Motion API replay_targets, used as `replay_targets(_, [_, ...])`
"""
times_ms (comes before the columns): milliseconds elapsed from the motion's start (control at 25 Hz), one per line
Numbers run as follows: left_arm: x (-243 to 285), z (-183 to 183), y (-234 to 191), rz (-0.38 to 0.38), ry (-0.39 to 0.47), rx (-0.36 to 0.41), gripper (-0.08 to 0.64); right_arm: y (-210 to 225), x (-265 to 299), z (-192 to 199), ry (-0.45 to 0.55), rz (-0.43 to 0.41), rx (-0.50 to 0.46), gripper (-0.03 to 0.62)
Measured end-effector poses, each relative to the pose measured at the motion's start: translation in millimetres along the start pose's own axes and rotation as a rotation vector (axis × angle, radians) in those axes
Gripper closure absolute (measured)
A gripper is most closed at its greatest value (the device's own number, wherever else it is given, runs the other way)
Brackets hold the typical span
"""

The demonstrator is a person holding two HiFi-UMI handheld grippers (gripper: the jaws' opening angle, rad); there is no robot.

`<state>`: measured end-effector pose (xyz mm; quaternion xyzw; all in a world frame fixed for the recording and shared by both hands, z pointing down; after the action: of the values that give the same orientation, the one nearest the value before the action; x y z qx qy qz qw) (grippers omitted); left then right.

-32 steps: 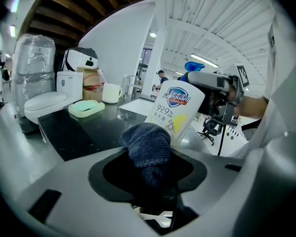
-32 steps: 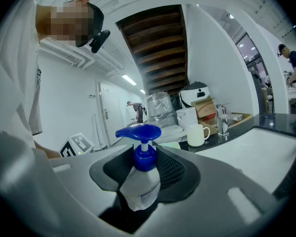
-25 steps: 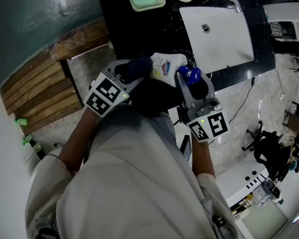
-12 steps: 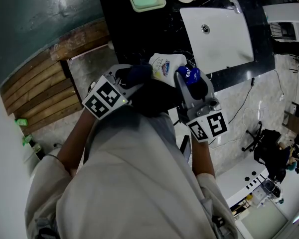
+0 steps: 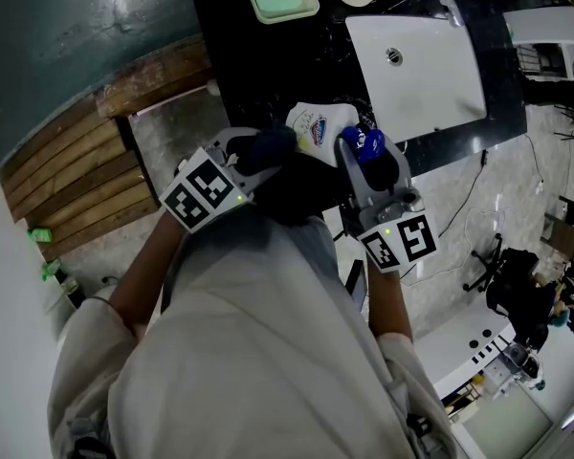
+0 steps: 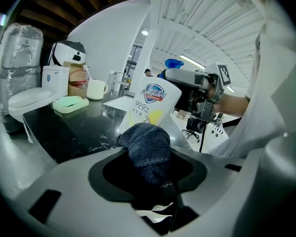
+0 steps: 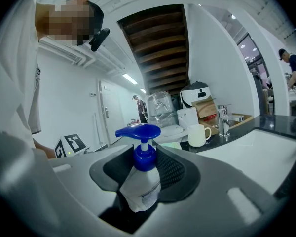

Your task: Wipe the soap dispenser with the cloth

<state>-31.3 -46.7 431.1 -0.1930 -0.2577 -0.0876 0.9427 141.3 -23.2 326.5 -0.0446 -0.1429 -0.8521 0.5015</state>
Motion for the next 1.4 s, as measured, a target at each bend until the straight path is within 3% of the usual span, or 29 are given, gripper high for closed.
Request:
replay_targets(840, [-3.6, -14.0, 7.0, 0.027, 0.042, 0.019, 0.38, -1.5, 2.3, -0.8, -0.01, 0.0, -0.005, 0.454])
replay_targets(1000, [-6.8, -19.3, 10.8, 0.044, 0.072, 0.013, 0.38, -3.0, 3.3, -1.4, -0.014, -0.002, -0.01, 0.454])
replay_targets(1160, [-10.2, -24.8, 10.5, 0.096, 0.139, -0.078, 0.38, -3.6, 4.2, -1.1, -0.013, 0.007, -0.009, 0.454])
replay_targets(1400, [-15.0, -35.2, 16.3, 0.107, 0.166, -0.041, 0.38, -5.4, 4.9, -1.6, -0.015, 0.011, -0.01, 0.454])
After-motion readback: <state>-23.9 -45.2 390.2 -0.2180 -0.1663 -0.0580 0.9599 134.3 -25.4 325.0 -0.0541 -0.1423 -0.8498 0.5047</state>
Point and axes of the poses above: the fingertips, and each gripper's own axes: x forward along the fingers, y to its right, z out of its underside, the point moved 7 cm from there along -x, backward along the fingers, and after that the axes turned 1 degree about z, right-handed, at the moved point
